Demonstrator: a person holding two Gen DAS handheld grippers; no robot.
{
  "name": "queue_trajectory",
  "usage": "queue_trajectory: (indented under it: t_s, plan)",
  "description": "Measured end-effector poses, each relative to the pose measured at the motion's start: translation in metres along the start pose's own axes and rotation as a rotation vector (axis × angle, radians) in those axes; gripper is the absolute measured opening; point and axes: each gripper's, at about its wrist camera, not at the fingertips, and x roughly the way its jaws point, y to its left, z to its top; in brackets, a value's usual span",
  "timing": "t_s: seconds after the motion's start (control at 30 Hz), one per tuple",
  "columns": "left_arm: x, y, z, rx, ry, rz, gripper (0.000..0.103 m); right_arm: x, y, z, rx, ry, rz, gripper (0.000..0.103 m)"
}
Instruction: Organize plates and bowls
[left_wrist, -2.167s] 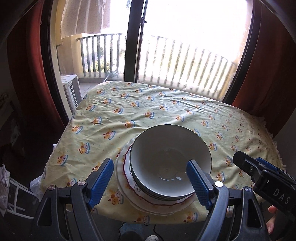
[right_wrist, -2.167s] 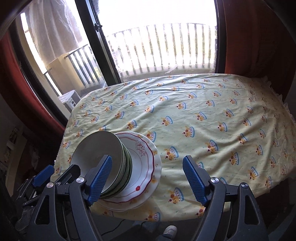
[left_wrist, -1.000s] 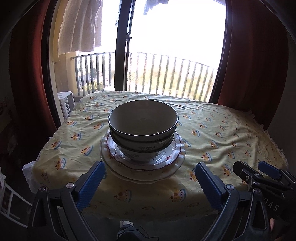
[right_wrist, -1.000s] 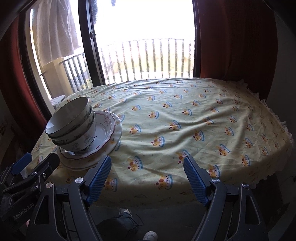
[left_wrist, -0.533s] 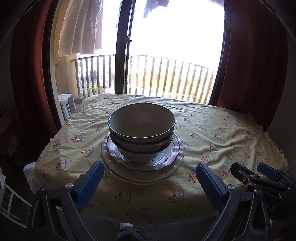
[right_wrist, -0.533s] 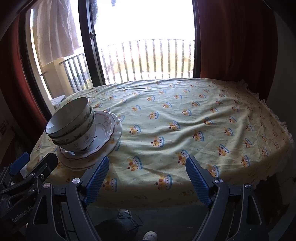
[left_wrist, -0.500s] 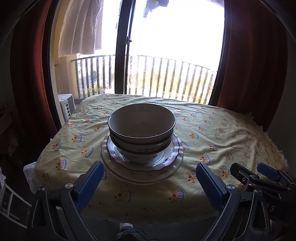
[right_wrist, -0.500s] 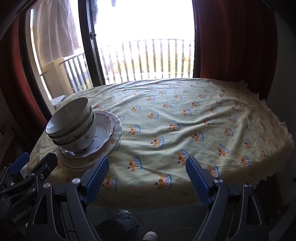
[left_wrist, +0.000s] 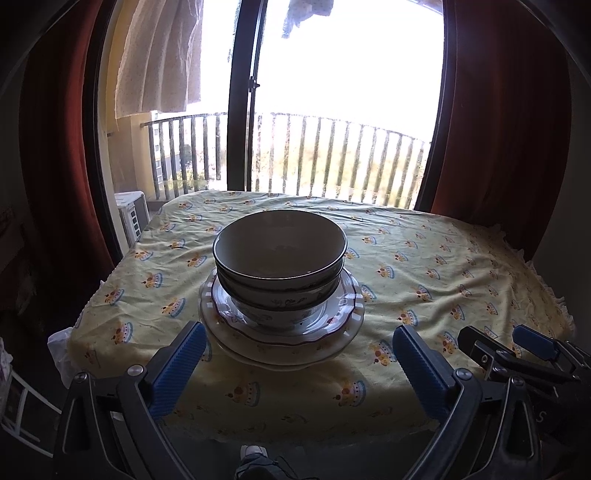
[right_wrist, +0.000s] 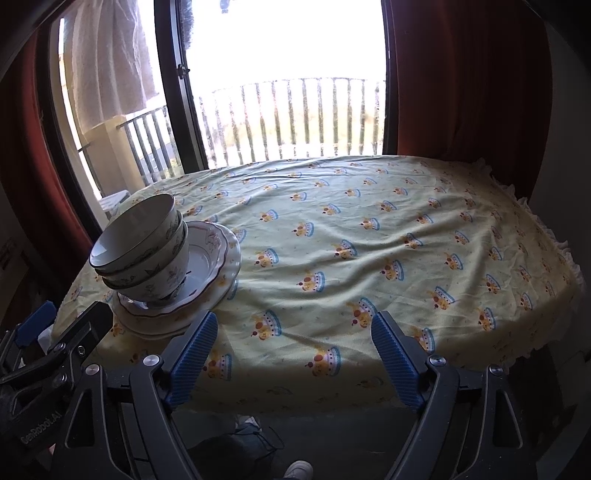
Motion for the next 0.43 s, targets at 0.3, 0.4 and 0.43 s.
queue_trajectory:
  t_s: [0.3,0.4,0.43]
  plan:
    - [0.0017,0.0,0.0006,-0.008,0.004,-0.009,0.103,0.0005,-0.0001,0.0003,-0.002,-0.002,-0.004,0.088]
    - [0.0025,-0.0004,0.0009,-0.007,0.005,-0.008,0.103,0.0007,-0.0003,0.0005,-0.001,-0.003,-0.005,0.088]
    - [0.0017,-0.0001,0.0005,-0.008,0.004,-0.01,0.103,0.0008,-0.0002,0.0005,-0.002,-0.003,-0.006,0.088]
